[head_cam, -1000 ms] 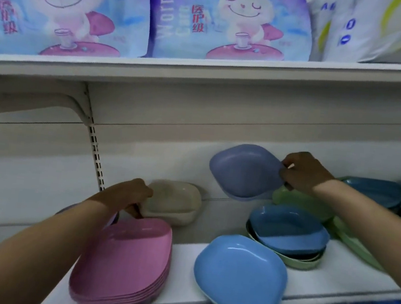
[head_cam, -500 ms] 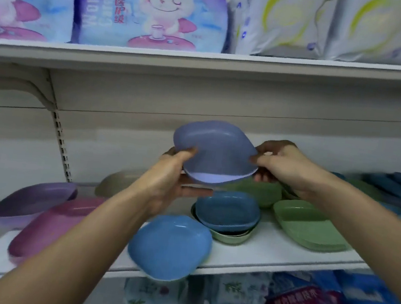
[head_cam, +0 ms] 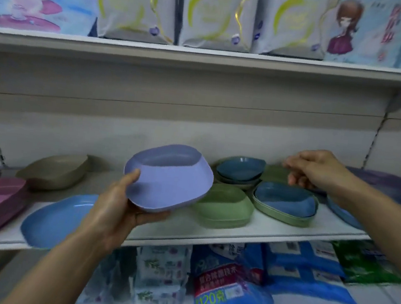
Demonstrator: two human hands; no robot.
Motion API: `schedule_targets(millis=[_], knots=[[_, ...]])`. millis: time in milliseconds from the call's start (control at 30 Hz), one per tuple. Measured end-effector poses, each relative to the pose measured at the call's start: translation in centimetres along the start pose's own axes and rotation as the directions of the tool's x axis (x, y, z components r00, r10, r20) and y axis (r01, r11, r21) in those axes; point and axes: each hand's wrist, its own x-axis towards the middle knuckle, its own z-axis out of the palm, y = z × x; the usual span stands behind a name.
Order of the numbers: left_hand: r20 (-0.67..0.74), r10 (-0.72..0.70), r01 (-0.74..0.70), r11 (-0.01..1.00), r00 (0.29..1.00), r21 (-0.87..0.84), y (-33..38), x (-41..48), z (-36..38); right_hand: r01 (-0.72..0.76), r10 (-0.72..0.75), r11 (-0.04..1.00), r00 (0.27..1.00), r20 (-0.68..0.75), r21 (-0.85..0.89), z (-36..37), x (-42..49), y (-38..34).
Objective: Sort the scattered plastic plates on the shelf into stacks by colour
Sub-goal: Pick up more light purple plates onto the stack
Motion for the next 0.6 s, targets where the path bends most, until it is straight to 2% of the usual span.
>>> schedule_targets(millis=[267,433,600], knots=[[-0.054,-0.060,0.066,0.993,0.997,0.100,-3.8,-3.0,1.6,-0.008,0.015,0.995,0.997,0.075,-0.098,0.2,-1.2,3.6],[-0.018,-0.086,0.087,0.989,0.996,0.122,-4.7,-2.4,3.7,-0.015,0.041,0.990,0.983,0.178,-0.143,2.4,-2.9,5.4],[0.063,-0.098,0.086,0.981,0.993,0.172,-4.4,-1.3,6.3,-0.023,0.041,0.992,0.988,0.151,-0.124,1.6,-3.7,6.4]])
